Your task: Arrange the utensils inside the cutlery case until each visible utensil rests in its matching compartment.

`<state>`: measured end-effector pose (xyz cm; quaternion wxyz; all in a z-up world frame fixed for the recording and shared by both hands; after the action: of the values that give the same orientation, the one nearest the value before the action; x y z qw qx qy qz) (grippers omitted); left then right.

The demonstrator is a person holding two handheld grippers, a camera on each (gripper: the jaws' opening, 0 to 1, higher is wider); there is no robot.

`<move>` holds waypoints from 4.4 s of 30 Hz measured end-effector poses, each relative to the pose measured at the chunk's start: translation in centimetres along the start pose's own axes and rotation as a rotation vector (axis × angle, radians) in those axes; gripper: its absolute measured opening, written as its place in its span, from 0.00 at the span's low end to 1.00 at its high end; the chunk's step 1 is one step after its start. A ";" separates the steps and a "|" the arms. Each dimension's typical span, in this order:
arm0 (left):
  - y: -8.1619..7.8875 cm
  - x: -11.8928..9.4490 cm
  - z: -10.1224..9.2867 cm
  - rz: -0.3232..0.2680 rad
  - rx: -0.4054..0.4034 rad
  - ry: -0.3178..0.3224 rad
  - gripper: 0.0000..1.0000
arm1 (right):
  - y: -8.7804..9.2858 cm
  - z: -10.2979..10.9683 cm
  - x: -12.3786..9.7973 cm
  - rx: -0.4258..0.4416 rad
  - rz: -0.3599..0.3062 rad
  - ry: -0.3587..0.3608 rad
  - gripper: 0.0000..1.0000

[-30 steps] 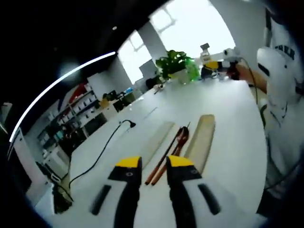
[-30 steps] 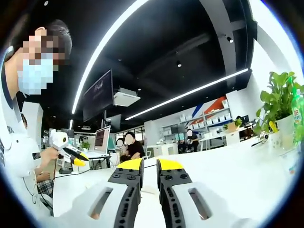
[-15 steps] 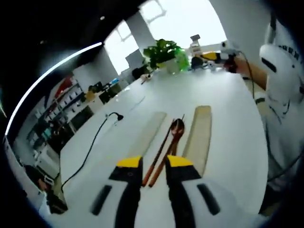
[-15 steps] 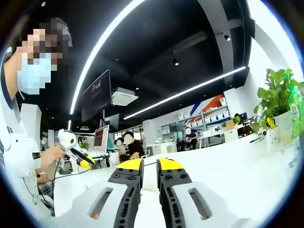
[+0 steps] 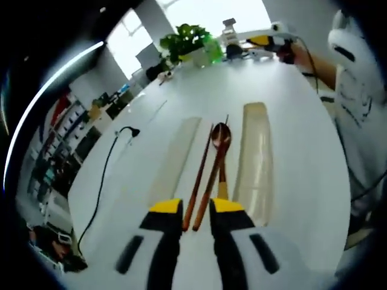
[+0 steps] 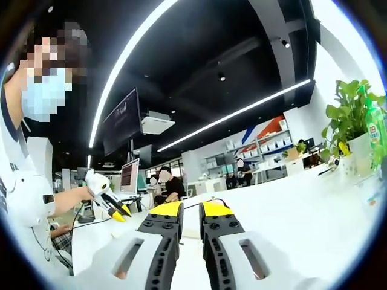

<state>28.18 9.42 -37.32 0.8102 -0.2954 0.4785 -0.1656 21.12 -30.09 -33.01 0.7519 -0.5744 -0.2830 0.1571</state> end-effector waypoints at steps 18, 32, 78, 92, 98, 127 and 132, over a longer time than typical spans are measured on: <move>2.2 3.5 0.1 0.130 0.057 0.066 0.13 | 0.9 -0.2 -0.5 0.018 0.022 -0.001 0.07; 2.7 4.4 -0.2 0.197 0.092 0.121 0.14 | 0.8 -0.6 -0.6 0.031 0.024 -0.002 0.07; 0.9 4.3 -0.5 0.259 0.119 0.176 0.06 | 1.7 -0.6 -1.4 0.046 0.037 0.013 0.05; -1.0 2.0 -0.2 0.197 0.165 0.113 0.05 | 1.6 -0.1 -1.6 0.049 0.037 0.008 0.05; -1.7 0.9 -1.1 0.179 0.179 0.094 0.05 | 1.5 0.2 -1.6 0.044 0.039 0.002 0.05; -4.4 -3.1 -4.2 -0.032 0.125 0.094 0.00 | 1.2 1.6 -0.6 0.029 0.058 -0.034 0.05; -2.3 -2.7 -3.5 0.001 0.091 0.068 0.00 | 1.3 2.0 -0.4 0.025 0.058 -0.046 0.05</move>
<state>23.90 8.00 -35.32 0.8061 -0.2522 0.4980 -0.1965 19.72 -28.44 -33.96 0.7476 -0.5690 -0.2813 0.1954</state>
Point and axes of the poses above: the point that each gripper's makers call its tool centre point, and the gripper's own axes: x roughly forward along the fingers, z roughly to its left, y roughly out of its underside, the point moved 5 cm from there along -x, roughly backward along the fingers, and after that the axes turned 1 degree about y, right-handed, at the moved point
